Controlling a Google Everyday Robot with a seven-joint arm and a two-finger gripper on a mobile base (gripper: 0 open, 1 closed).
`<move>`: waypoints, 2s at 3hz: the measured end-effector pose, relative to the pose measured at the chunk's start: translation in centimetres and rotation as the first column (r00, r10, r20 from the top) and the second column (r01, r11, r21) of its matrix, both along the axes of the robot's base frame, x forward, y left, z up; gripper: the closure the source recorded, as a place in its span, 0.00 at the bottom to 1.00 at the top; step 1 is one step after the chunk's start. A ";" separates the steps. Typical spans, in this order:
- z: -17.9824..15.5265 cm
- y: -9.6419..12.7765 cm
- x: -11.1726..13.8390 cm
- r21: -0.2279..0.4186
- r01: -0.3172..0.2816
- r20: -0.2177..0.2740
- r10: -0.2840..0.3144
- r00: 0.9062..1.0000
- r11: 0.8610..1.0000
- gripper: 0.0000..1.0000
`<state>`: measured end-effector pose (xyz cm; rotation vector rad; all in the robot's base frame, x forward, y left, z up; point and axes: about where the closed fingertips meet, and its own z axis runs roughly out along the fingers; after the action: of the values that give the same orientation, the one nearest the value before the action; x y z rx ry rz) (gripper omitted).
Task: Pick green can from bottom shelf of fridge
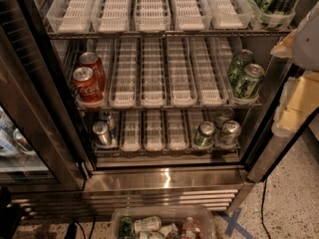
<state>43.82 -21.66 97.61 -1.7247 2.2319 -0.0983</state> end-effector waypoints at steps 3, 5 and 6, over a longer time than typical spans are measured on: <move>-5.2 0.5 -0.4 0.075 0.021 -0.014 -0.020 1.000 0.997 0.00; -14.5 1.5 -0.4 0.189 -0.025 0.004 0.025 1.000 0.982 0.00; -14.5 1.5 -0.4 0.189 -0.025 0.004 0.025 1.000 0.982 0.00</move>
Offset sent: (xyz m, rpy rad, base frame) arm -0.0018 0.0004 -0.0342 0.0695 0.0148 -0.0335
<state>43.38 -20.12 83.14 -1.6489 2.1407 0.1149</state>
